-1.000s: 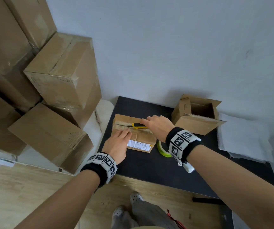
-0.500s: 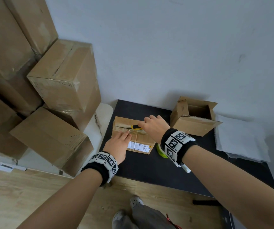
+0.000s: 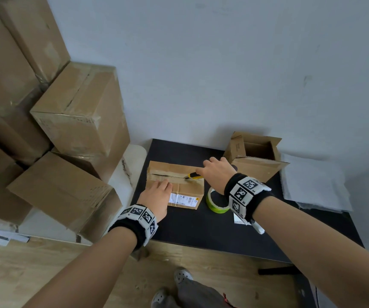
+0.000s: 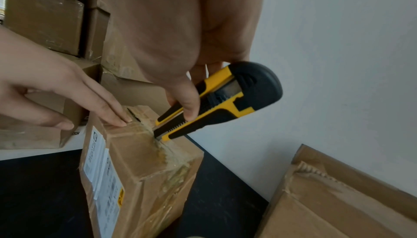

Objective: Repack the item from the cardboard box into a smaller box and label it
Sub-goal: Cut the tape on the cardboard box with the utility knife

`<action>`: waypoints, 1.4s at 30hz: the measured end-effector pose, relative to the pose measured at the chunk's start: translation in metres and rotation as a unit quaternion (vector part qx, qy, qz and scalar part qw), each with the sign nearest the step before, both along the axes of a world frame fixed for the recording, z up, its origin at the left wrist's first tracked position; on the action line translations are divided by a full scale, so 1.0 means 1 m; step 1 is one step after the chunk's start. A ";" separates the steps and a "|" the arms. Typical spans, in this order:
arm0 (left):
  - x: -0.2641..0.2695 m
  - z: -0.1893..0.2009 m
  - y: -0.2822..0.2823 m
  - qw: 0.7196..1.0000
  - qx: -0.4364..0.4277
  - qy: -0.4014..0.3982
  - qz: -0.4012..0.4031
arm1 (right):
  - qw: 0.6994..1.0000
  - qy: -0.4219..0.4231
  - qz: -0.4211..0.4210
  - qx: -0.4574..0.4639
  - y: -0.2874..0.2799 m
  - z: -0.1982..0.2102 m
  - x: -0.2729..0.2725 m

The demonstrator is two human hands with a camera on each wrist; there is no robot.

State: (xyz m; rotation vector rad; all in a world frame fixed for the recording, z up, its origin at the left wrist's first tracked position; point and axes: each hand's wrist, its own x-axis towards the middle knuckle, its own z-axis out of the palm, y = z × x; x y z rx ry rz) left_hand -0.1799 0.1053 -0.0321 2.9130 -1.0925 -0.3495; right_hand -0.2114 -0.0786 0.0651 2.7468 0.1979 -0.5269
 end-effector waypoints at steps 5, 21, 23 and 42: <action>-0.001 -0.002 0.000 1.000 0.005 -0.007 -0.004 | 0.999 0.003 -0.031 0.009 -0.015 -0.002 -0.009; 0.001 0.001 -0.006 1.000 0.012 0.007 0.007 | 0.997 -0.013 -0.064 0.037 -0.040 -0.003 -0.029; 0.001 0.002 -0.007 1.000 0.011 0.008 0.009 | 0.996 -0.012 -0.075 0.045 -0.042 -0.003 -0.033; 0.013 0.008 -0.024 0.999 -0.009 -0.030 -0.041 | 0.846 -0.065 -0.389 0.360 -0.055 -0.053 -0.072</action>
